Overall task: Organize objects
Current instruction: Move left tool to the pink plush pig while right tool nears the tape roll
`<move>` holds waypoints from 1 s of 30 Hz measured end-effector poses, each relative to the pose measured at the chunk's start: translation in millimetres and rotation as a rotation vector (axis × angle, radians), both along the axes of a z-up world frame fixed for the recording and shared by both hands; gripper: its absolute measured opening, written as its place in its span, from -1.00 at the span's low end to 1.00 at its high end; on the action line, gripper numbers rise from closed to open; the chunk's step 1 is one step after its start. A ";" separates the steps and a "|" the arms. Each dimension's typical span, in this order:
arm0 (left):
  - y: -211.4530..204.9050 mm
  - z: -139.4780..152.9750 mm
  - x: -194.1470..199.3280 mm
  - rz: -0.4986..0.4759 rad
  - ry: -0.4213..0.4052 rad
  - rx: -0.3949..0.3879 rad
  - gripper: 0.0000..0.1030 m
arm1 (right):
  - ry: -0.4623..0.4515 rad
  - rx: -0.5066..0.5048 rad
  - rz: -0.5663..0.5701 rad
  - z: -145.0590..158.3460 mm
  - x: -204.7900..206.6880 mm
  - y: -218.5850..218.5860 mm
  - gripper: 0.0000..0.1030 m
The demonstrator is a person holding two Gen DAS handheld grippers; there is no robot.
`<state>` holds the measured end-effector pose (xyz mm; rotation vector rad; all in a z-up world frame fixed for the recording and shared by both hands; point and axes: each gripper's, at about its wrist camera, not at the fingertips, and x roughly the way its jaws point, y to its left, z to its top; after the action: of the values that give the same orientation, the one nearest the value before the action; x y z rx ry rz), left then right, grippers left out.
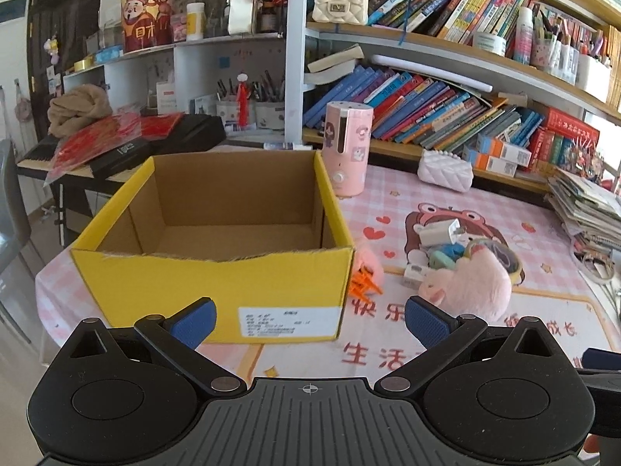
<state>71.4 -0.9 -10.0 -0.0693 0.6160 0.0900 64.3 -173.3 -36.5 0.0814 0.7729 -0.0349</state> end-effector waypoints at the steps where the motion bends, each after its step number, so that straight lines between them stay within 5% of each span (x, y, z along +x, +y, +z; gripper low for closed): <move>1: -2.1 -0.2 2.1 0.002 -0.002 0.001 1.00 | -0.004 0.014 0.008 0.8 3.1 -2.7 1.00; 12: -43.4 -6.2 29.2 -0.041 0.032 -0.018 1.00 | -0.081 0.003 -0.090 8.9 39.0 -53.0 1.00; 25: -100.5 -10.0 50.3 -0.119 0.061 0.059 1.00 | -0.149 0.092 -0.141 12.3 65.5 -110.3 1.00; 30: -103.7 -11.2 59.6 -0.094 0.074 0.011 0.95 | -0.169 0.098 -0.132 13.7 71.7 -122.7 1.00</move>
<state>131.0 -104.6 -21.2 -0.0259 0.6912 0.0048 135.9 -296.0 -22.8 0.2262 0.5998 -0.1144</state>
